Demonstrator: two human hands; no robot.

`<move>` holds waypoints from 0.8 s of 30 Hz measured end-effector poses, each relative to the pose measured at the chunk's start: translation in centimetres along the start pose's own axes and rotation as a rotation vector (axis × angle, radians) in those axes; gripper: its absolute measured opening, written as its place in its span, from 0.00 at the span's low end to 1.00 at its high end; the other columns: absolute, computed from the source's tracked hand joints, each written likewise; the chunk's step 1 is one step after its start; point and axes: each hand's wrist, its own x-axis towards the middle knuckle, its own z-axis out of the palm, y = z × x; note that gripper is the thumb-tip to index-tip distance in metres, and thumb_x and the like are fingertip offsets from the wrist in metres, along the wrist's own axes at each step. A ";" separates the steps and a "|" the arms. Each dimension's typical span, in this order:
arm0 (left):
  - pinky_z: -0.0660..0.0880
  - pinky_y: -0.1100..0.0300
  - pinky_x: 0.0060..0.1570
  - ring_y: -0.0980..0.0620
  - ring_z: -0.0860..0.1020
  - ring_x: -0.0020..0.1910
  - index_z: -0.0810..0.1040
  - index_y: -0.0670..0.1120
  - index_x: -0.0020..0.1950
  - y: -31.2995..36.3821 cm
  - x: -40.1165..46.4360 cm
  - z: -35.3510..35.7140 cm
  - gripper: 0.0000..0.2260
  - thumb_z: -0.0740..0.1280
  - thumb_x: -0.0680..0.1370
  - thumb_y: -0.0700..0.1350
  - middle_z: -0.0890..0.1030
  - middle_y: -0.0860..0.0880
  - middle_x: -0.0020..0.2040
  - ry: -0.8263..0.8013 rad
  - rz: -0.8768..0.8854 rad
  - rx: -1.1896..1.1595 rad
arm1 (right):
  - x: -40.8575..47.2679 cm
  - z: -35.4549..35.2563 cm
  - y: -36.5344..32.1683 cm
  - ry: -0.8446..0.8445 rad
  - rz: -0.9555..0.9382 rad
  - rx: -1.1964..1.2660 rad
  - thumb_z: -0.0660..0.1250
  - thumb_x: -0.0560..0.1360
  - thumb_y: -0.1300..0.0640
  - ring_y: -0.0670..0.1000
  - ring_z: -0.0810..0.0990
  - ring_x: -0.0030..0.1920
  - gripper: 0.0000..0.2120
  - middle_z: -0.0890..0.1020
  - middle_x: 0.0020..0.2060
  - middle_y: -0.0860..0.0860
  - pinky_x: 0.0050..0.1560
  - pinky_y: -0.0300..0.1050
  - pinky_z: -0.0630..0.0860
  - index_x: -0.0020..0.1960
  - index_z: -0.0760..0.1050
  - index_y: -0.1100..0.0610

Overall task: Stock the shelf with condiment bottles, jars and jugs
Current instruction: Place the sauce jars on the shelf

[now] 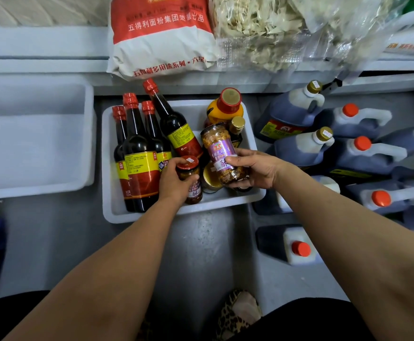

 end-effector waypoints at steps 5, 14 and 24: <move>0.70 0.44 0.68 0.44 0.71 0.68 0.66 0.47 0.73 0.2 1.3 0.9 0.38 0.80 0.67 0.46 0.71 0.44 0.70 0.049 -0.101 0.018 | -0.1 0.1 0.0 0.003 -0.002 -0.004 0.75 0.68 0.57 0.59 0.80 0.61 0.30 0.81 0.61 0.58 0.57 0.59 0.80 0.69 0.72 0.53; 0.74 0.53 0.53 0.49 0.76 0.54 0.68 0.49 0.65 -0.5 1.6 1.2 0.33 0.81 0.66 0.43 0.76 0.50 0.56 0.039 -0.169 -0.133 | -0.5 0.0 -0.1 0.009 -0.033 0.011 0.76 0.68 0.56 0.60 0.81 0.61 0.31 0.82 0.61 0.58 0.55 0.59 0.80 0.70 0.72 0.53; 0.74 0.63 0.38 0.57 0.80 0.45 0.74 0.51 0.57 3.9 1.6 -1.1 0.25 0.81 0.65 0.46 0.81 0.56 0.48 -0.035 -0.085 -0.280 | -2.3 -0.7 -0.9 -0.070 -0.154 0.112 0.71 0.72 0.57 0.57 0.82 0.58 0.28 0.81 0.61 0.57 0.51 0.54 0.81 0.72 0.71 0.53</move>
